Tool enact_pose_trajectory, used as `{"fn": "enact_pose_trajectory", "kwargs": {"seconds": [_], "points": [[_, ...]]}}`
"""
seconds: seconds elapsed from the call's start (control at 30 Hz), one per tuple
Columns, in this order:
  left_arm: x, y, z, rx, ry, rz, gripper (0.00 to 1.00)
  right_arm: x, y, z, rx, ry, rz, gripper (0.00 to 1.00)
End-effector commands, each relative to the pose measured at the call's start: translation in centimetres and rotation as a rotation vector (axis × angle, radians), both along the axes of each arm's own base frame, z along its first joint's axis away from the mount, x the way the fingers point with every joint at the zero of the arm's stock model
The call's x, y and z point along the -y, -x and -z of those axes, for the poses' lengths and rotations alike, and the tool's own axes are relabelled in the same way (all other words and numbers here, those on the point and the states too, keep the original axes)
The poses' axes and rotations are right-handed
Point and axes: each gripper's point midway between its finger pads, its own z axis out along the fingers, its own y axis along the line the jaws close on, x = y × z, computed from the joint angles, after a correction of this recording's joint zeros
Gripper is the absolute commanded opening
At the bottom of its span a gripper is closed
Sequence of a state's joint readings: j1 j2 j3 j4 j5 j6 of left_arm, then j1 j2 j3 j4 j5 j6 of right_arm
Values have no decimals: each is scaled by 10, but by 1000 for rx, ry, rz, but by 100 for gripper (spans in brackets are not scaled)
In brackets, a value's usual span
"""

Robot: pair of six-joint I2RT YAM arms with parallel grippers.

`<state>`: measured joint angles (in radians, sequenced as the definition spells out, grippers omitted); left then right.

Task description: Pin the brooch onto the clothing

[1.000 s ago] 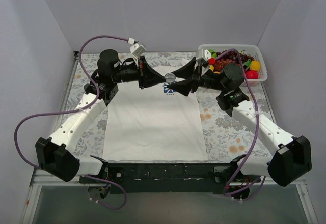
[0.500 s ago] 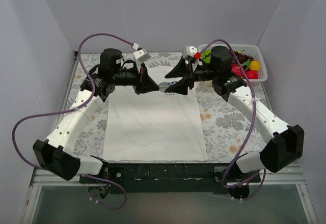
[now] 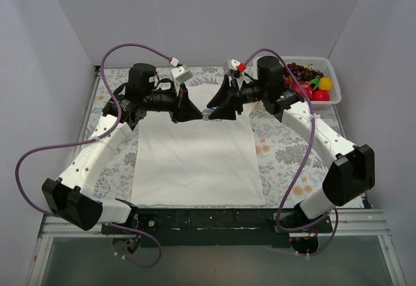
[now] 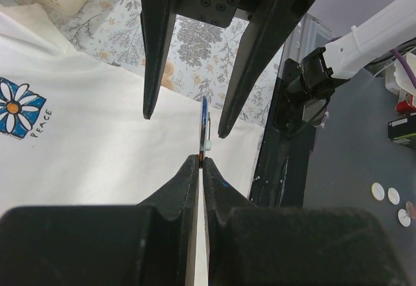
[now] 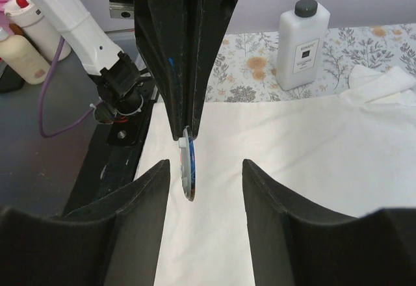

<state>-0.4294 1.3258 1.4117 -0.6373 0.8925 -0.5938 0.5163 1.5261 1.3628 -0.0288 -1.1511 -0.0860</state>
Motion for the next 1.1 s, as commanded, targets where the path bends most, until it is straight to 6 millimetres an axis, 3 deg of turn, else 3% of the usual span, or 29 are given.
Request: {"fn": "enact_pose_trajectory", "kwargs": {"seconds": [0.0, 0.3, 0.6, 0.7, 0.73, 0.87, 0.93, 1.03, 1.07], "points": [[-1, 9, -8, 25, 2, 29, 0, 3, 7, -28, 54, -47, -46, 54], [-1, 8, -5, 22, -7, 24, 0, 5, 10, -33, 55, -54, -60, 48], [3, 10, -8, 5, 7, 51, 0, 1, 6, -26, 1, -41, -83, 34], [4, 8, -9, 6, 7, 42, 0, 1, 6, -23, -10, -38, -94, 19], [4, 9, -10, 9, 9, 40, 0, 1, 7, -23, -5, -40, -99, 3], [3, 3, -16, 38, 15, 5, 1, 3, 12, -25, 14, -55, -112, 1], [2, 0, -20, 52, 26, -21, 8, 4, 13, -28, 33, -62, -100, 1], [2, -11, -29, 97, 47, -76, 35, 6, 11, -33, 76, -83, -57, 1], [1, -12, -31, 91, 57, -102, 53, 6, 10, -36, 61, -87, -23, 1]]}}
